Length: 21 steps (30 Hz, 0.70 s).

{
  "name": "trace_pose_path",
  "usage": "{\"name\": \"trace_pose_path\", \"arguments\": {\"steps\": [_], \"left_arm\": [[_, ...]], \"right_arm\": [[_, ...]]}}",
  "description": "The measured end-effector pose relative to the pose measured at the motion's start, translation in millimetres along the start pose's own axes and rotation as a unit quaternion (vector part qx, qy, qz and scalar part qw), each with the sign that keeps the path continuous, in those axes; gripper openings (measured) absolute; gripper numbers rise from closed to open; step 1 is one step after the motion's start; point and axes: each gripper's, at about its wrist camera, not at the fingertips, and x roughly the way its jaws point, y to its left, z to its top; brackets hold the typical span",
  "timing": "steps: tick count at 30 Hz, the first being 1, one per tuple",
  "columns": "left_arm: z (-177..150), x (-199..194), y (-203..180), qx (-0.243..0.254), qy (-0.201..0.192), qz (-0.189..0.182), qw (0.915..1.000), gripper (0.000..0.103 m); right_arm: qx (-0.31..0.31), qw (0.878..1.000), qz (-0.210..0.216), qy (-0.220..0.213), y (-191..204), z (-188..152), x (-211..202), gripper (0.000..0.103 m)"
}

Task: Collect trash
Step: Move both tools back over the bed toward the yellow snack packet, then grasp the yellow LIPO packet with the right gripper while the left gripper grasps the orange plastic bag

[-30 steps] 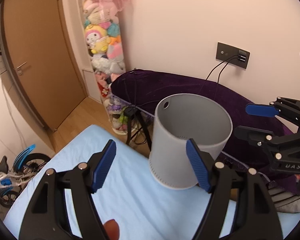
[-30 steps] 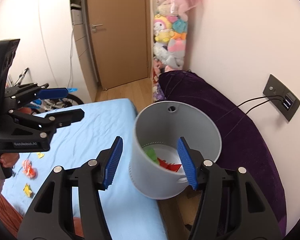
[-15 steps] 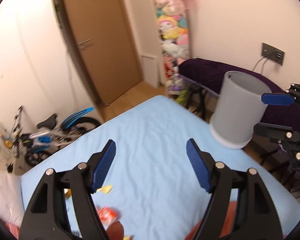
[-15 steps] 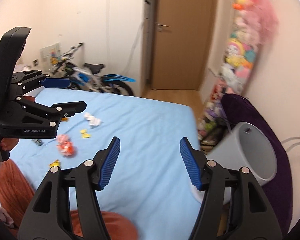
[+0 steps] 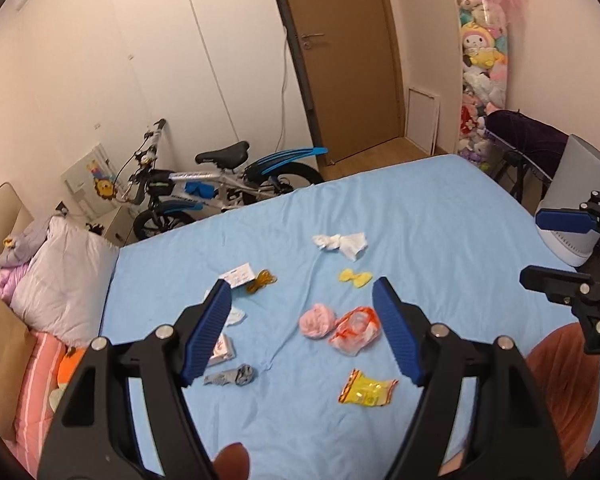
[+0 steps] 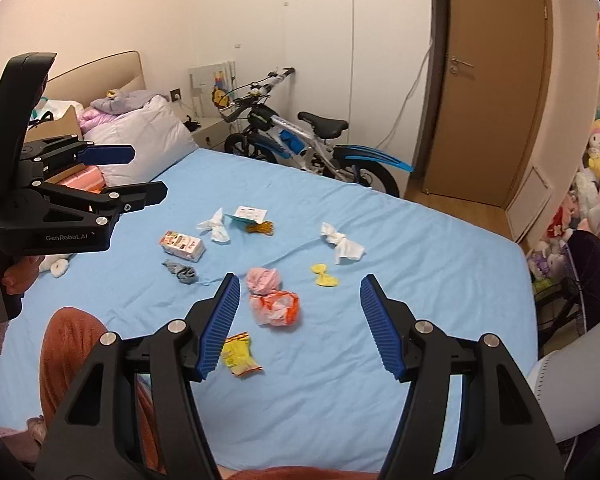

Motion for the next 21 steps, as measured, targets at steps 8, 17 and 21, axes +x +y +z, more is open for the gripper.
{"name": "trace_pose_path", "arguments": {"steps": [8,17,21], "left_arm": [[-91,52,38,-0.055,0.055,-0.007,0.997,0.073],[-152,103,47,-0.101,0.103,-0.026,0.9892,0.073],[-161,114,50,-0.106,0.111,-0.022,0.9879,0.073]], "right_arm": [[-0.038,0.998,0.026,0.032,70,-43,71,0.071],[-0.083,0.99,0.049,0.104,98,-110,170,0.071],[-0.098,0.987,0.048,0.121,102,-129,204,0.071]]}}
